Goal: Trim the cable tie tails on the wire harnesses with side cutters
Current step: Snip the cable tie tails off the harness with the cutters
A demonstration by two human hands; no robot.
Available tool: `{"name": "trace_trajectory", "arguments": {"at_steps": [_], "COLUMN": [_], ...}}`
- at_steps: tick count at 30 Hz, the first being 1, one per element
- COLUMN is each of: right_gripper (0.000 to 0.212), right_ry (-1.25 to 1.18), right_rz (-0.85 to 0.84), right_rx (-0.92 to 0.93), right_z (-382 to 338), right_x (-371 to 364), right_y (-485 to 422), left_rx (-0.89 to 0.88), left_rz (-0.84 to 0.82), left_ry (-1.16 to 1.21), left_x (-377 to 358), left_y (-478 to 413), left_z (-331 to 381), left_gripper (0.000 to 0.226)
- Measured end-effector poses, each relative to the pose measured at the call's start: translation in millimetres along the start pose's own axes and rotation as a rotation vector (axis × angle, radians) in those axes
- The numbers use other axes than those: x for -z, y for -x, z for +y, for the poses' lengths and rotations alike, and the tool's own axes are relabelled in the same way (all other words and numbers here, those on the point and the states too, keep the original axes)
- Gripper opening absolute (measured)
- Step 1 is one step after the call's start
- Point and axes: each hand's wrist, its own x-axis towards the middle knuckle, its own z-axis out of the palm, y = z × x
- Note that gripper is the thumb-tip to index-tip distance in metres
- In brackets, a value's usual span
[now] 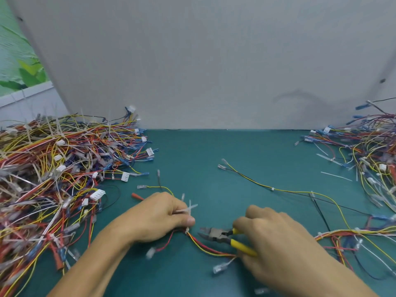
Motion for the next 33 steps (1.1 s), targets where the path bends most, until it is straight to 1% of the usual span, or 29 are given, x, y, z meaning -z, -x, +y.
{"name": "trace_trajectory", "arguments": {"at_steps": [3, 5, 7, 10, 12, 14, 17, 23, 28, 30, 32, 33], "right_gripper": [0.021, 0.018, 0.013, 0.006, 0.005, 0.004, 0.005, 0.005, 0.01, 0.012, 0.013, 0.017], "right_ry": [-0.005, 0.0, -0.006, -0.001, 0.001, 0.004, 0.005, 0.01, -0.015, -0.032, -0.051, -0.054], "right_rz": [-0.038, -0.071, -0.099, -0.122, -0.112, -0.088, -0.076, -0.095, -0.114, -0.11, -0.105, -0.106], "right_rx": [-0.021, -0.059, -0.095, -0.116, -0.132, -0.146, -0.141, -0.131, -0.132, -0.11, -0.073, -0.053], "right_z": [-8.5, -11.8, -13.9, -16.5, -16.8, -17.1, -20.8, -27.8, -30.3, -30.2, -30.5, -30.5], "right_x": [-2.1, -2.4, -2.6, -2.0, -1.4, -0.8, -0.6, -2.0, -1.8, -1.4, -1.3, -1.7], "right_y": [-2.5, -4.1, -6.0, -9.2, -11.3, -13.0, -15.7, -19.8, -23.0, -22.8, -22.2, -21.8], "left_rx": [0.042, 0.054, 0.043, 0.011, -0.005, -0.01, -0.003, -0.002, 0.008, 0.019, 0.02, 0.019], "left_rz": [0.041, 0.059, 0.079, 0.091, 0.094, 0.102, 0.11, 0.104, 0.105, 0.118, 0.149, 0.166], "left_ry": [-0.06, -0.086, -0.048, 0.086, 0.176, 0.234, 0.261, 0.28, 0.3, 0.319, 0.327, 0.321], "left_x": [-4.4, -6.1, -6.4, -4.9, -2.7, -1.3, -0.8, -0.5, 0.3, -0.3, -2.9, -4.4], "left_y": [-4.2, -5.6, -5.4, -2.0, 0.4, 2.2, 3.9, 5.6, 6.2, 5.7, 5.0, 4.5], "left_z": [1.2, 1.8, 2.1, 3.4, 3.6, 4.0, 4.5, 5.6, 5.0, 5.3, 7.0, 8.1], "left_gripper": [0.039, 0.043, 0.039, 0.019, 0.014, 0.015, 0.015, 0.014, 0.013, 0.014, 0.019, 0.021]}}
